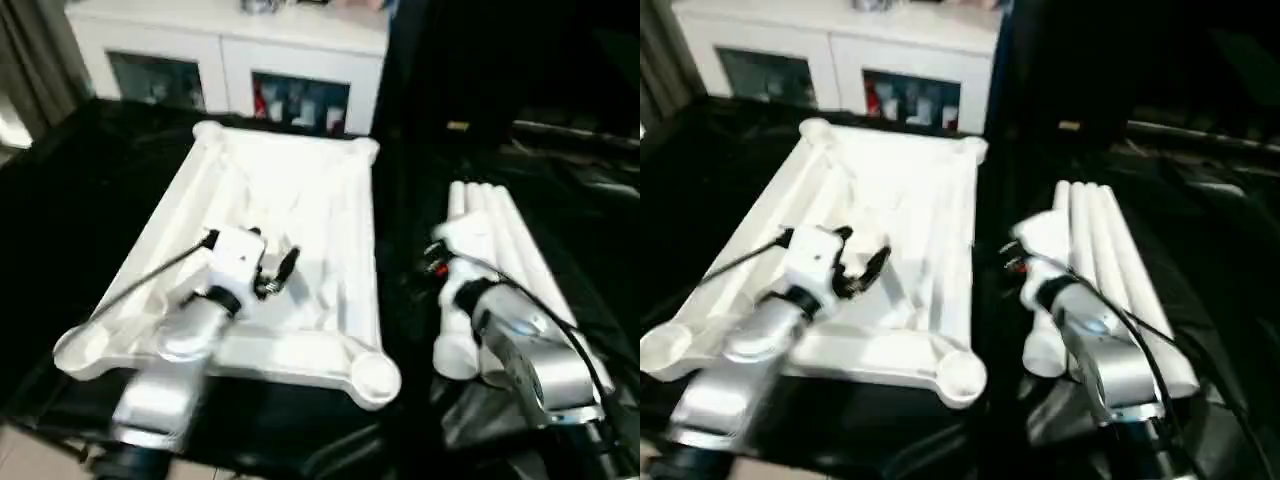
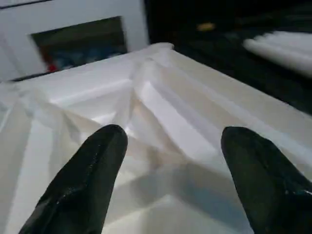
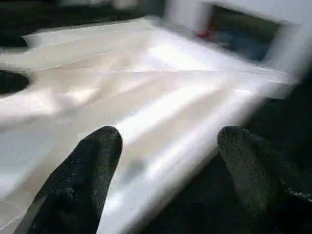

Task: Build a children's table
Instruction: Move to table

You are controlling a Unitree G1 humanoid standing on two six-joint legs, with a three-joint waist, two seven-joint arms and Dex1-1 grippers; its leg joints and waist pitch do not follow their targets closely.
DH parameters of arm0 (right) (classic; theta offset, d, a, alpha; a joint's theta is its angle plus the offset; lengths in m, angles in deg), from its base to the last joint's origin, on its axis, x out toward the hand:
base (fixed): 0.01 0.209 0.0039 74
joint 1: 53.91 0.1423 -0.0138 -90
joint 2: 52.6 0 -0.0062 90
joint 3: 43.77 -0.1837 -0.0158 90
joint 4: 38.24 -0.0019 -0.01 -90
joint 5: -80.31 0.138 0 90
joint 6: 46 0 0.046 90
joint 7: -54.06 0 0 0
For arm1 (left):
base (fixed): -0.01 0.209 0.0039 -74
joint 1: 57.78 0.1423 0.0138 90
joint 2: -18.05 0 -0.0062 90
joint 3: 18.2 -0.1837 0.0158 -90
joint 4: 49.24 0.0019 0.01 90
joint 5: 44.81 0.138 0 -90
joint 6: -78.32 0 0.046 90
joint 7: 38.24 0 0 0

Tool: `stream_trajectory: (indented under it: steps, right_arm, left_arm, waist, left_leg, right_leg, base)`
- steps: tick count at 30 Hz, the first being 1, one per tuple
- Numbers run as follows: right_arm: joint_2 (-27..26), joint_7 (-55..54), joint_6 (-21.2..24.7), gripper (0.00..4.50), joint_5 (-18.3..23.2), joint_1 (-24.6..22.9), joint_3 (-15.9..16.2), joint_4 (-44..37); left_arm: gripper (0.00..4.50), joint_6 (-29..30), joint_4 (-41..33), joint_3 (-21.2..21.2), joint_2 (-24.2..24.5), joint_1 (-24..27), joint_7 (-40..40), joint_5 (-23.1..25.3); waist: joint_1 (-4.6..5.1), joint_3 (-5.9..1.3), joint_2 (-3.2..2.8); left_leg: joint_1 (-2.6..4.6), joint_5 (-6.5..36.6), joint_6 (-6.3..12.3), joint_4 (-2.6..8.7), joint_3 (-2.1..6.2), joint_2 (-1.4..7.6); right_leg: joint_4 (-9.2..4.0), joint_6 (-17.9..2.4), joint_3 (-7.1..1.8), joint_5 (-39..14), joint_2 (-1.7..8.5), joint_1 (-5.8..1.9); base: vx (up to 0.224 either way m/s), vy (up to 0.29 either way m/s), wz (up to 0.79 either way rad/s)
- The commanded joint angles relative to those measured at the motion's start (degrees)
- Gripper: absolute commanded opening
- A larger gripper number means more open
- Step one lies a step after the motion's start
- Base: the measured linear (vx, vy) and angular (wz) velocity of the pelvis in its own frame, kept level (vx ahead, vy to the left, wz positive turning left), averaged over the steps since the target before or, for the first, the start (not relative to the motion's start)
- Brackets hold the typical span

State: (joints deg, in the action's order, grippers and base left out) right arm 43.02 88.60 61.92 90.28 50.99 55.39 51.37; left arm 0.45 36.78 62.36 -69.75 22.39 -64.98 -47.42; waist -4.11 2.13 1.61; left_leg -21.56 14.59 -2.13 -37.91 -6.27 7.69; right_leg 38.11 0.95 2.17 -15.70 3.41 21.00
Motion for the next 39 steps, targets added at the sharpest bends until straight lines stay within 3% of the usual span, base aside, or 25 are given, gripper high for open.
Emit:
stream_trajectory:
  steps: [1, 2, 3, 5, 6, 7, 9, 11, 14, 15, 20, 24, 29, 35, 39]
  right_arm:
    - [3.3, 5.8, 0.8, 3.55, 0.7, 0.3, 1.0, -2.1]
    - [4.0, 6.7, 0.8, 3.55, 0.7, 0.4, 1.1, -2.2]
    - [5.0, 8.2, 1.0, 3.55, 0.9, 0.8, 0.9, -2.2]
    - [6.7, 10.6, 1.2, 3.55, 0.8, 1.7, 0.8, -2.2]
    - [7.3, 11.4, 1.3, 3.55, 0.8, 1.9, 0.8, -2.3]
    - [7.3, 11.4, 1.3, 3.55, 0.8, 1.9, 0.8, -2.3]
    - [9.6, 14.6, 2.2, 3.55, 1.6, 2.2, 1.4, -3.4]
    - [11.3, 16.7, 2.6, 3.55, 2.6, 2.3, 2.0, -4.4]
    - [13.4, 19.3, 3.3, 3.55, 2.9, 1.8, 2.5, -6.1]
    - [14.0, 20.3, 3.5, 3.55, 3.0, 1.4, 2.6, -6.8]
    - [16.0, 23.4, 4.1, 3.55, 3.5, 0.2, 3.5, -8.8]
    - [16.3, 23.6, 3.4, 3.55, 3.5, -0.9, 3.7, -9.3]
    - [17.6, 25.3, 2.2, 3.55, 4.0, -6.1, 4.2, -12.4]
    - [16.9, 25.0, 3.2, 3.55, 4.3, -6.2, 4.2, -12.9]
    - [17.2, 25.1, 4.4, 3.55, 5.0, -6.9, 4.3, -15.1]
  left_arm:
    - [3.62, -0.3, -1.8, -3.5, 2.4, -0.7, -8.4, -1.2]
    - [3.62, 0.5, -2.3, -4.1, 3.5, -0.7, -10.5, -1.7]
    - [3.62, 1.1, -3.0, -5.3, 5.4, -0.9, -13.9, -2.5]
    - [3.62, 2.6, -3.9, -6.6, 7.9, -1.7, -18.5, -4.2]
    - [3.62, 2.7, -4.1, -7.0, 8.6, -2.0, -19.9, -4.7]
    - [3.62, 2.7, -4.1, -7.0, 8.6, -2.0, -19.9, -4.7]
    - [3.47, 4.4, -5.7, -8.6, 11.4, -2.7, -26.1, -6.9]
    - [3.28, 5.9, -6.6, -9.9, 13.3, -3.1, -29.4, -7.6]
    - [3.16, 7.1, -7.9, -12.6, 16.0, -3.6, -33.3, -6.2]
    - [2.9, 7.2, -7.8, -13.6, 16.9, -3.8, -34.2, -5.2]
    - [2.63, 5.5, -3.9, -15.8, 17.6, -5.3, -34.8, -1.9]
    - [2.36, 5.2, -2.8, -16.0, 17.6, -5.8, -34.6, -1.2]
    - [1.87, 5.6, -2.6, -15.1, 17.8, -6.7, -35.4, -2.0]
    - [1.28, 4.6, -0.8, -15.5, 17.8, -7.1, -36.0, -1.4]
    - [0.93, 4.0, 1.1, -15.9, 17.5, -7.5, -35.8, -0.6]
  waist:
    - [-0.18, -3.22, -0.48]
    - [-0.38, -2.68, -0.58]
    - [-0.57, -2.54, -0.62]
    - [-0.62, -2.25, -0.83]
    - [-0.49, -1.86, -0.6]
    - [-0.51, -1.73, -0.59]
    - [-0.81, -1.67, -0.72]
    - [-0.72, -1.47, -0.46]
    - [-0.79, -1.63, -0.49]
    - [-0.74, -1.66, -0.54]
    - [-0.7, -2.28, -0.33]
    - [-0.69, -2.22, -0.35]
    - [-0.88, -2.05, -0.29]
    - [-0.39, -1.91, -0.33]
    - [-0.47, -2.0, -0.4]
  left_leg:
    - [1.32, -18.0, 5.84, 4.05, 0.5, 4.06]
    - [1.12, -8.2, 4.52, 5.02, 0.23, 4.64]
    - [1.47, -2.5, 3.17, 5.59, 0.07, 5.05]
    - [1.58, 1.9, 2.15, 6.12, 0.0, 5.29]
    - [1.63, 6.8, 0.7, 6.61, -0.39, 5.38]
    - [1.7, 8.3, 0.28, 6.78, -0.54, 5.36]
    - [2.07, 12.2, -0.95, 7.09, -1.18, 5.32]
    - [1.7, 12.3, -1.27, 7.4, -1.25, 5.35]
    - [1.81, 10.6, -0.97, 7.31, -1.51, 5.34]
    - [1.65, 9.5, -0.87, 7.28, -1.59, 5.34]
    - [1.28, 4.1, 0.52, 6.93, -1.93, 5.2]
    - [1.43, 4.8, 0.79, 7.0, -2.0, 5.35]
    - [1.53, 6.8, 0.69, 7.28, -2.02, 5.6]
    - [1.46, 7.9, 0.15, 7.39, -2.07, 5.5]
    - [1.49, 7.0, 0.24, 7.42, -2.0, 5.61]
  right_leg:
    - [-2.71, -13.6, -2.39, 23.6, 3.94, -2.44]
    - [-3.37, -14.8, -2.61, 15.6, 4.59, -2.72]
    - [-3.79, -15.4, -2.62, 10.6, 4.79, -2.64]
    - [-4.09, -15.8, -2.69, 7.1, 5.08, -2.57]
    - [-4.61, -15.6, -2.81, 1.7, 5.1, -2.38]
    - [-4.85, -15.4, -2.87, -0.4, 5.12, -2.34]
    - [-5.77, -13.7, -3.19, -8.0, 5.31, -2.06]
    - [-5.93, -12.4, -3.21, -10.6, 5.15, -2.1]
    - [-6.23, -11.2, -3.42, -12.0, 5.12, -1.85]
    - [-6.08, -11.3, -3.43, -10.5, 4.93, -1.83]
    - [-5.32, -13.0, -3.15, 0.0, 4.45, -2.08]
    - [-5.39, -14.0, -2.99, -0.5, 4.52, -1.99]
    - [-5.71, -13.7, -3.0, -2.5, 4.59, -1.92]
    - [-6.08, -12.9, -3.01, -5.7, 4.61, -1.75]
    - [-5.94, -12.9, -3.05, -4.4, 4.66, -1.8]
  base:
    - [0.0, 0.0, 0.0]
    - [-0.054, 0.007, 0.02]
    - [-0.054, 0.007, 0.02]
    - [-0.076, -0.001, 0.0]
    - [-0.078, -0.003, 0.01]
    - [-0.077, -0.01, 0.0]
    - [-0.086, -0.031, 0.01]
    - [-0.031, -0.016, 0.0]
    - [0.0, 0.0, 0.0]
    - [0.0, 0.0, 0.0]
    - [0.0, 0.0, 0.0]
    - [0.0, 0.0, 0.0]
    - [0.0, 0.0, 0.0]
    - [0.0, 0.0, 0.0]
    - [0.0, 0.0, 0.0]
